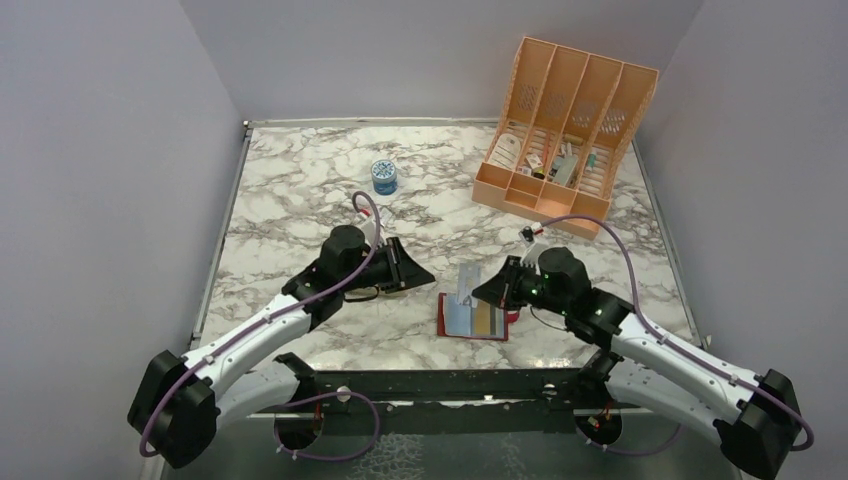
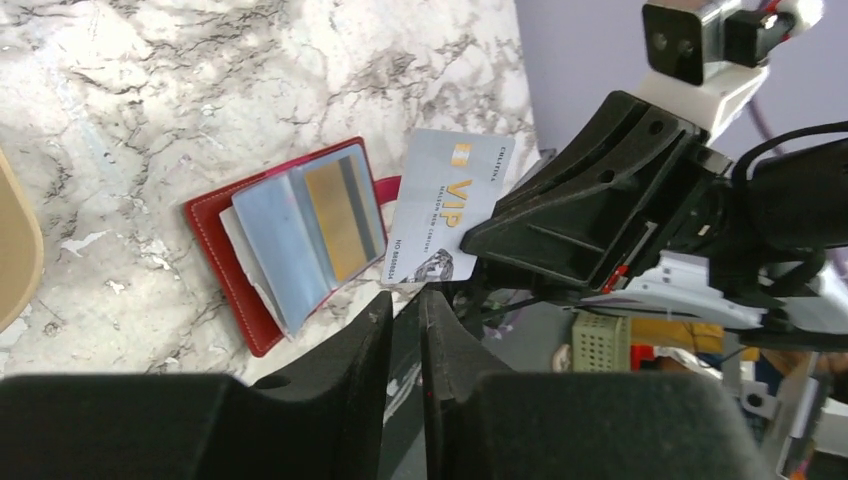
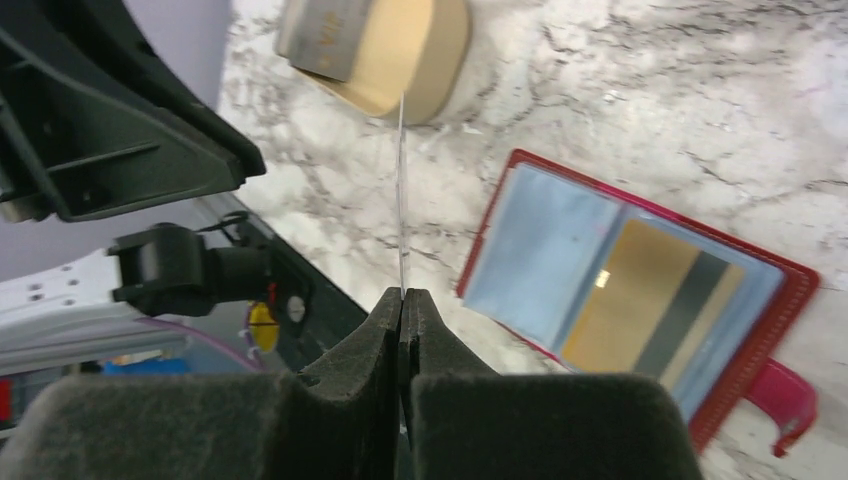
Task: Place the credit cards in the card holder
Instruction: Insert the credit card into the card holder.
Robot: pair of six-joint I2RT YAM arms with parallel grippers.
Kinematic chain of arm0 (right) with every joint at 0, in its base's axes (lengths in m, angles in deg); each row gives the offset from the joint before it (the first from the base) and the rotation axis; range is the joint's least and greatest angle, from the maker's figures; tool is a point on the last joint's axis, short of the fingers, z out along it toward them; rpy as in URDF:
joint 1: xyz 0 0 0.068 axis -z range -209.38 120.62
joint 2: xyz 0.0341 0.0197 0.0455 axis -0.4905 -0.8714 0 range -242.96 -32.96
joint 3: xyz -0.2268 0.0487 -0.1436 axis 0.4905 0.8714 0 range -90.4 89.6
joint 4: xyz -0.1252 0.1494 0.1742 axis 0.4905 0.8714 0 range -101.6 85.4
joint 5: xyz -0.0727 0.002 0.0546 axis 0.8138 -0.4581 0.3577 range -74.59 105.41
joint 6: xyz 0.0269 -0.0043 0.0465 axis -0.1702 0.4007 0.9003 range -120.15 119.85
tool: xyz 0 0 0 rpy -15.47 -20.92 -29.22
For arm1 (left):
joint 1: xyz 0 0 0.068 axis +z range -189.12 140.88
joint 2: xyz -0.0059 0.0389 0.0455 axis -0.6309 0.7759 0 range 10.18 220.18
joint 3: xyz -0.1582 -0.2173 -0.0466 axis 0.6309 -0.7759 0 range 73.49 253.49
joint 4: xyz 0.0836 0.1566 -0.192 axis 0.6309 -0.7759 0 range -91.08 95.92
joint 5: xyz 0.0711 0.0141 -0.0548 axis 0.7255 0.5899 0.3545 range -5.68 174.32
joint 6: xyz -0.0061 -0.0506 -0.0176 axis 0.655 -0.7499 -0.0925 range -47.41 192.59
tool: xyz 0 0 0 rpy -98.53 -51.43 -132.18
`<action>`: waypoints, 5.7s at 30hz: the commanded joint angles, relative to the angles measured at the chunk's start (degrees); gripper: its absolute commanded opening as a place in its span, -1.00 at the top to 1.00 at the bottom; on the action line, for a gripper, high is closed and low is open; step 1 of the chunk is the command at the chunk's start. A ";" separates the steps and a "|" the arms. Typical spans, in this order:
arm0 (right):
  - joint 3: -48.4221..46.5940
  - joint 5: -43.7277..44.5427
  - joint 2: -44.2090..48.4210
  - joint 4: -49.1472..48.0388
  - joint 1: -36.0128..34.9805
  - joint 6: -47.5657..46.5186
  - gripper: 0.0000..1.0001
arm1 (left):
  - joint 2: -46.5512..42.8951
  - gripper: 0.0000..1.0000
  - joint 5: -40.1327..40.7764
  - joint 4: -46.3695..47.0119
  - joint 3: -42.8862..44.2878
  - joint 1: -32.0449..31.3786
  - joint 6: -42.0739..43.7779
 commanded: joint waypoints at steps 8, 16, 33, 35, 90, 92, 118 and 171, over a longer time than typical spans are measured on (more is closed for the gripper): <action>-5.81 2.57 -10.70 8.69 0.27 -8.25 0.98 | 13.04 0.80 12.48 -1.09 4.15 -12.21 6.44; -5.34 2.71 -12.53 10.44 1.55 -10.24 0.98 | 20.83 0.87 16.40 -0.61 4.47 -15.72 8.19; -2.67 -0.29 -17.94 8.78 3.80 -11.08 0.98 | 28.00 0.89 14.88 5.54 -2.33 -16.22 6.56; -2.36 -0.85 -18.19 8.25 4.05 -10.91 0.98 | 27.96 0.89 15.17 5.58 -3.13 -16.18 6.41; 7.59 -15.72 -21.54 -0.30 13.03 -5.03 0.98 | 26.53 0.89 17.53 5.04 -4.86 -16.33 5.38; 7.56 -15.01 -20.97 0.18 13.03 -5.01 0.98 | 26.41 0.89 17.49 5.04 -4.86 -16.44 5.38; 8.79 -10.49 -20.25 0.01 13.04 -4.98 0.98 | 27.41 0.89 17.84 5.96 -4.95 -17.07 4.59; 3.23 -13.89 -26.24 -2.52 12.86 -11.91 0.11 | 29.04 0.89 17.66 8.14 -3.76 -19.36 2.84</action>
